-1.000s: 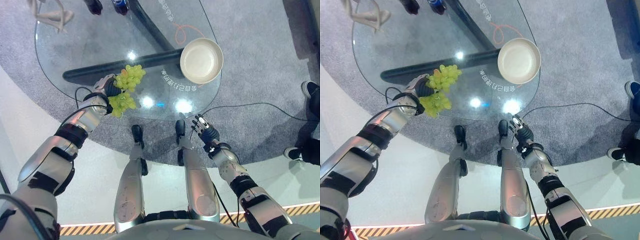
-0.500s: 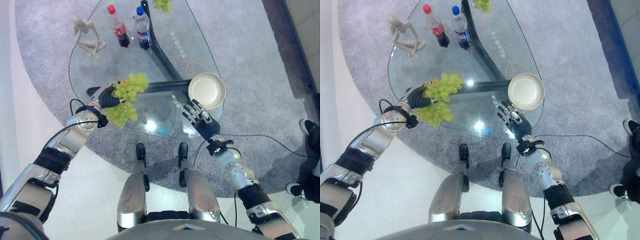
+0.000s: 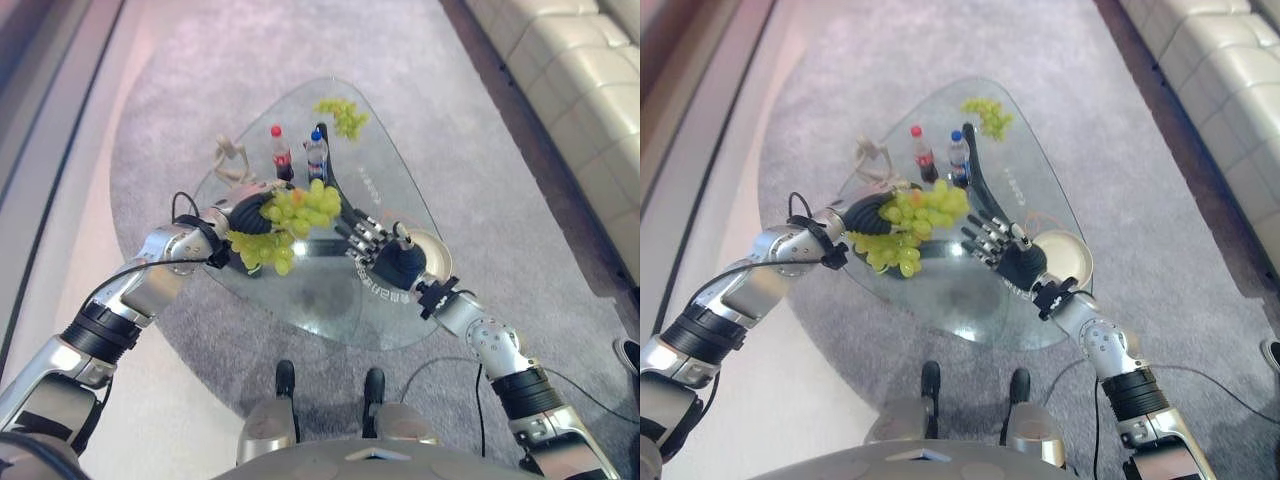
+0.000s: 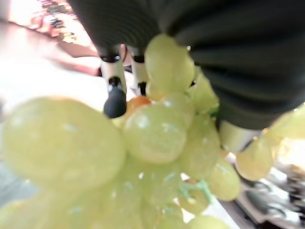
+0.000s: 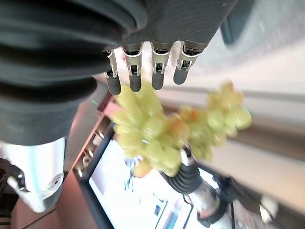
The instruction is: Pick up fruits into the plate
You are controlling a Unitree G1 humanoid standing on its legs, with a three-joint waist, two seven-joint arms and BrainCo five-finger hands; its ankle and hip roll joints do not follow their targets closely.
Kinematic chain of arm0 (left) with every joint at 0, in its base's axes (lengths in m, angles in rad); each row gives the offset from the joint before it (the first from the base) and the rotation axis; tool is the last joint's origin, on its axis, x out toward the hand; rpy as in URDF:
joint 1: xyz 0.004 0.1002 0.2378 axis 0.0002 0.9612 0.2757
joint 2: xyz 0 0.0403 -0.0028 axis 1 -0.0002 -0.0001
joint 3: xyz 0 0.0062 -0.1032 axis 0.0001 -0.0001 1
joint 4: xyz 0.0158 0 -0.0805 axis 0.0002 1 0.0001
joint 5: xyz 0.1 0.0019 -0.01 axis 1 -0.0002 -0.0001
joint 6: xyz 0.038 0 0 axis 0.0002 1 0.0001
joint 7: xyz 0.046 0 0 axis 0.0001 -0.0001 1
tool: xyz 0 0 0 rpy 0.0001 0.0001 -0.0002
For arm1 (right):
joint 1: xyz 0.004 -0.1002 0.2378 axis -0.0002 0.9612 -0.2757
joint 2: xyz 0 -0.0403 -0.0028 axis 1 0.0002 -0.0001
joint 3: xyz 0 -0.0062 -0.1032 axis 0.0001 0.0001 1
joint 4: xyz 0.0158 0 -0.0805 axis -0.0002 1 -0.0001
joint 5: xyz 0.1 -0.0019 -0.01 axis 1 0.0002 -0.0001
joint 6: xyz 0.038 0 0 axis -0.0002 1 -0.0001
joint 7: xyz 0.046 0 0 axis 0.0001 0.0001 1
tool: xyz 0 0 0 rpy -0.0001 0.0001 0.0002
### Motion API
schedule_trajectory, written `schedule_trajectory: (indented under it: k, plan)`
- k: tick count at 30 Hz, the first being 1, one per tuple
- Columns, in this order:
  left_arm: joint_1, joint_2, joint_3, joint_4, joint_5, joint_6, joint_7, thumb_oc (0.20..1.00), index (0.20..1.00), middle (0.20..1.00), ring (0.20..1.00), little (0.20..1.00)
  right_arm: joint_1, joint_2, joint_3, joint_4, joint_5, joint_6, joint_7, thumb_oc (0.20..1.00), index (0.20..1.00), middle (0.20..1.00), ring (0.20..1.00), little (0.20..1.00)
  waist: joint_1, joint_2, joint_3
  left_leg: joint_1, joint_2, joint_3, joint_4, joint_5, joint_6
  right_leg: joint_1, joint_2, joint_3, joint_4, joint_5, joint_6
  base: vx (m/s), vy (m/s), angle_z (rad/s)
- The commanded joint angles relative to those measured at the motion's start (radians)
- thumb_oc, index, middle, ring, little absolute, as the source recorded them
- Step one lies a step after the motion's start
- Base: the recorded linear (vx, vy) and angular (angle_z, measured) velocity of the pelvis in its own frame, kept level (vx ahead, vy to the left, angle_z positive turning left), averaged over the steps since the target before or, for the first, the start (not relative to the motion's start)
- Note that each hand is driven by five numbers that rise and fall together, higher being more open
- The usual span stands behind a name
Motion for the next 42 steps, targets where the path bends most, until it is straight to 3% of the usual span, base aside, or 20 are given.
schedule_trajectory:
  k: [1,3,6,8,15,18,25,30,31,35,42]
  plan:
    - [-0.060,-0.023,-0.033,-0.028,0.022,-0.065,-0.023,0.200,0.200,0.200,0.200,0.200,0.039,0.044,0.049,-0.092,0.125,0.014,-0.040,1.000,1.000,1.000,1.000,1.000,0.024,-0.016,-0.121,0.067,-0.040,0.065,0.023,-0.136,0.020,0.013,-0.046,0.000,0.019,-0.033,0.060,0.05,0.017,0.16]
    - [-0.089,-0.023,-0.059,-0.044,0.024,-0.070,-0.048,0.200,0.200,0.200,0.200,0.200,0.031,0.040,0.070,-0.102,0.072,-0.015,-0.051,1.000,1.000,1.000,1.000,1.000,0.025,-0.015,-0.134,0.079,-0.041,0.066,0.022,-0.140,0.021,0.026,-0.046,-0.003,0.016,-0.036,0.058,0.06,0.019,0.10]
    - [-0.123,-0.017,-0.079,-0.072,0.022,-0.072,-0.096,0.200,0.200,0.200,0.200,0.200,-0.002,0.005,0.084,-0.116,-0.159,-0.130,-0.033,1.000,1.000,1.000,1.000,1.000,0.024,-0.013,-0.146,0.088,-0.041,0.067,0.021,-0.144,0.019,0.037,-0.046,-0.004,0.010,-0.039,0.057,0.04,0.021,0.05]
    - [-0.157,0.000,-0.094,-0.092,0.011,-0.065,-0.132,0.200,0.200,0.200,0.200,0.200,-0.056,-0.067,0.079,-0.150,-0.412,-0.222,-0.037,1.000,1.000,1.000,1.000,1.000,0.019,-0.013,-0.155,0.095,-0.040,0.074,0.021,-0.146,0.017,0.043,-0.047,0.001,0.007,-0.039,0.056,0.04,0.025,0.01]
    - [-0.230,0.064,-0.084,-0.129,-0.007,-0.051,-0.202,0.200,0.200,0.200,0.200,0.200,-0.179,-0.270,0.026,-0.227,-0.738,-0.264,-0.048,1.000,1.000,1.000,1.000,1.000,0.005,-0.015,-0.162,0.110,-0.037,0.087,0.019,-0.153,0.017,0.052,-0.048,0.015,0.006,-0.042,0.055,0.01,0.005,0.00]
    - [-0.247,0.104,-0.071,-0.144,-0.022,-0.058,-0.214,0.200,0.200,0.200,0.200,0.200,-0.191,-0.338,-0.003,-0.237,-0.677,-0.233,-0.018,1.000,1.000,1.000,1.000,1.000,0.002,-0.019,-0.161,0.113,-0.036,0.089,0.020,-0.154,0.017,0.054,-0.050,0.015,0.006,-0.040,0.057,0.00,0.000,0.00]
    - [-0.247,0.126,-0.063,-0.155,-0.006,-0.101,-0.248,0.200,0.200,0.200,0.200,0.200,-0.159,-0.320,-0.015,-0.208,-0.474,-0.140,0.065,1.000,1.000,1.000,1.000,1.000,0.007,-0.022,-0.160,0.119,-0.035,0.085,0.019,-0.156,0.017,0.063,-0.053,0.009,0.005,-0.040,0.058,0.00,0.000,0.00]
    - [-0.260,0.129,-0.079,-0.156,-0.013,-0.111,-0.256,0.200,0.200,0.200,0.200,0.200,-0.162,-0.302,0.000,-0.202,-0.471,-0.155,0.093,1.000,1.000,1.000,1.000,1.000,0.009,-0.022,-0.164,0.121,-0.035,0.084,0.019,-0.156,0.017,0.065,-0.055,0.007,0.005,-0.040,0.059,0.00,0.000,0.00]
    - [-0.269,0.125,-0.088,-0.153,-0.016,-0.111,-0.261,0.200,0.200,0.200,0.200,0.200,-0.173,-0.303,0.008,-0.216,-0.561,-0.232,0.061,1.000,1.000,1.000,1.000,1.000,0.010,-0.022,-0.168,0.121,-0.034,0.085,0.017,-0.156,0.017,0.063,-0.056,0.008,0.005,-0.040,0.061,0.00,0.000,0.00]
    - [-0.278,0.127,-0.083,-0.162,-0.023,-0.093,-0.279,0.200,0.200,0.200,0.200,0.200,-0.196,-0.324,0.005,-0.255,-0.626,-0.275,0.089,1.000,1.000,1.000,1.000,1.000,0.006,-0.021,-0.171,0.120,-0.034,0.091,0.017,-0.158,0.018,0.059,-0.055,0.014,0.005,-0.040,0.062,0.00,0.000,0.00]
    - [-0.316,0.149,-0.102,-0.170,-0.058,-0.096,-0.310,0.200,0.200,0.200,0.200,0.200,-0.255,-0.388,0.053,-0.280,-0.650,-0.248,0.166,1.000,1.000,1.000,1.000,1.000,0.010,-0.027,-0.170,0.119,-0.035,0.092,0.019,-0.158,0.018,0.058,-0.056,0.017,0.005,-0.039,0.062,0.00,0.000,0.00]
